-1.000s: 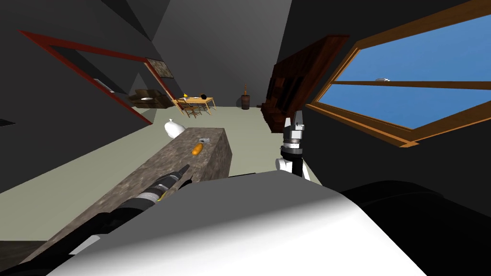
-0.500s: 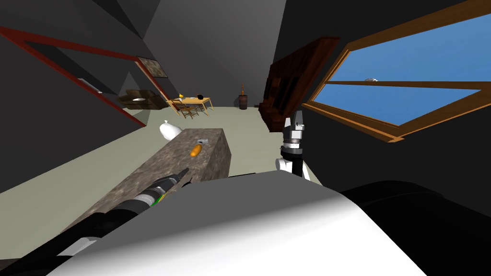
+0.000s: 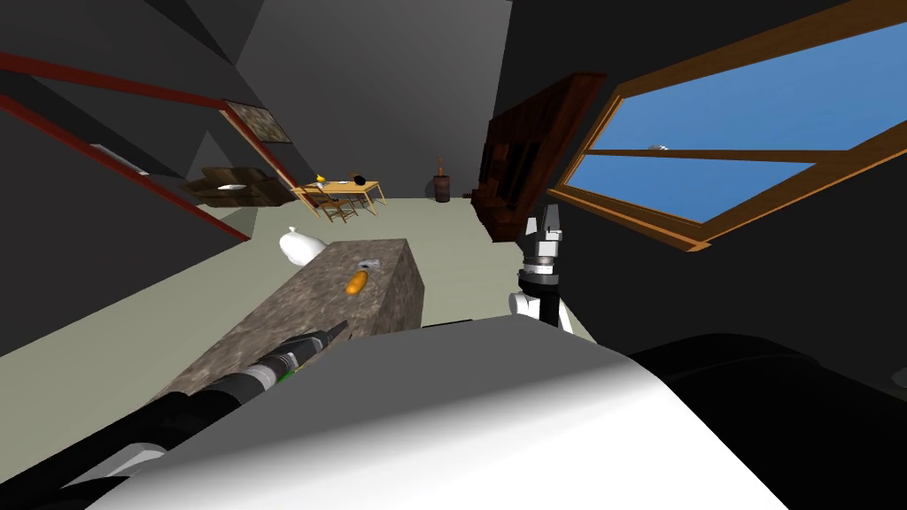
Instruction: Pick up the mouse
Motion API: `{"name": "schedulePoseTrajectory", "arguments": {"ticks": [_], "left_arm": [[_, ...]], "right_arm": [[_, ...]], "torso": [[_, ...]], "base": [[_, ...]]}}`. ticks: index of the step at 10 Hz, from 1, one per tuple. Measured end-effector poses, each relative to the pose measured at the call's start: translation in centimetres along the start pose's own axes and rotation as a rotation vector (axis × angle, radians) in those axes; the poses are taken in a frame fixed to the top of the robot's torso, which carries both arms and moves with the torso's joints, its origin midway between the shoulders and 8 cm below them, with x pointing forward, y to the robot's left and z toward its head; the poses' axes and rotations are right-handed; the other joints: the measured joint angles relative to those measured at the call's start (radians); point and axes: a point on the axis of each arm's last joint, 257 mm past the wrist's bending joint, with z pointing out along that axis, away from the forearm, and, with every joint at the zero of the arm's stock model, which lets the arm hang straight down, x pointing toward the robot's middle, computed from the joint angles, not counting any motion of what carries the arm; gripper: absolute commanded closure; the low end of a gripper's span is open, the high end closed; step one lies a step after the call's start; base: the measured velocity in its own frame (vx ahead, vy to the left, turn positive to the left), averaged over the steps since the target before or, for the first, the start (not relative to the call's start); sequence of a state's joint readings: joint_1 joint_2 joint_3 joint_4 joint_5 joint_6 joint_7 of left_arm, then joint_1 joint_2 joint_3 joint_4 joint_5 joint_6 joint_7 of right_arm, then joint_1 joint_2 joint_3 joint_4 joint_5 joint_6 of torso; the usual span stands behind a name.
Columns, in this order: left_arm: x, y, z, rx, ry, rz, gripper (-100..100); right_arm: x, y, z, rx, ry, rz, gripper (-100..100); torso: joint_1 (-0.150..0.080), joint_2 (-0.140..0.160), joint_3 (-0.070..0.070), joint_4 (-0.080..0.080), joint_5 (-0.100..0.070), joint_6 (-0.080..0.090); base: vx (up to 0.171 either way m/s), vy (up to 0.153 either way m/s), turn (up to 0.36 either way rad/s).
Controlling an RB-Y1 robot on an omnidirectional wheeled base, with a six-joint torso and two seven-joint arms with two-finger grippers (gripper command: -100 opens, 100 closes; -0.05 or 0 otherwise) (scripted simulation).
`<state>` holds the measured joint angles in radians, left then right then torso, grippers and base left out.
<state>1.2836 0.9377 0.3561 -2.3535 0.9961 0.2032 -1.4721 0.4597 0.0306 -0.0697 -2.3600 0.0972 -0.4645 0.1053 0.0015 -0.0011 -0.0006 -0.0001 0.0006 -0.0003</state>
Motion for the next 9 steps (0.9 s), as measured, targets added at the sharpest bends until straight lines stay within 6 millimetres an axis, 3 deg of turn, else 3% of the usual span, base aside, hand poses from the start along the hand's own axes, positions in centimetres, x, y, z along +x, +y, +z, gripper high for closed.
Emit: {"name": "schedulePoseTrajectory", "arguments": {"ticks": [6, 9], "left_arm": [[5.9, 1.0, -1.3, 0.012, 0.209, 0.101, -100], [10.3, 1.6, -3.3, 0.025, 0.364, 0.136, -100]], "right_arm": [[0.0, 0.0, 0.0, 0.0, 0.0, 0.0, 0], [0.0, 0.0, 0.0, 0.0, 0.0, 0.0, 0]], "torso": [[-0.001, 0.0, 0.0, 0.0, 0.0, -0.001], [-0.002, 0.0, 0.0, 0.0, 0.0, -0.001]], "base": [[-0.004, 0.009, -0.106], [-0.003, -0.002, -0.083]]}}
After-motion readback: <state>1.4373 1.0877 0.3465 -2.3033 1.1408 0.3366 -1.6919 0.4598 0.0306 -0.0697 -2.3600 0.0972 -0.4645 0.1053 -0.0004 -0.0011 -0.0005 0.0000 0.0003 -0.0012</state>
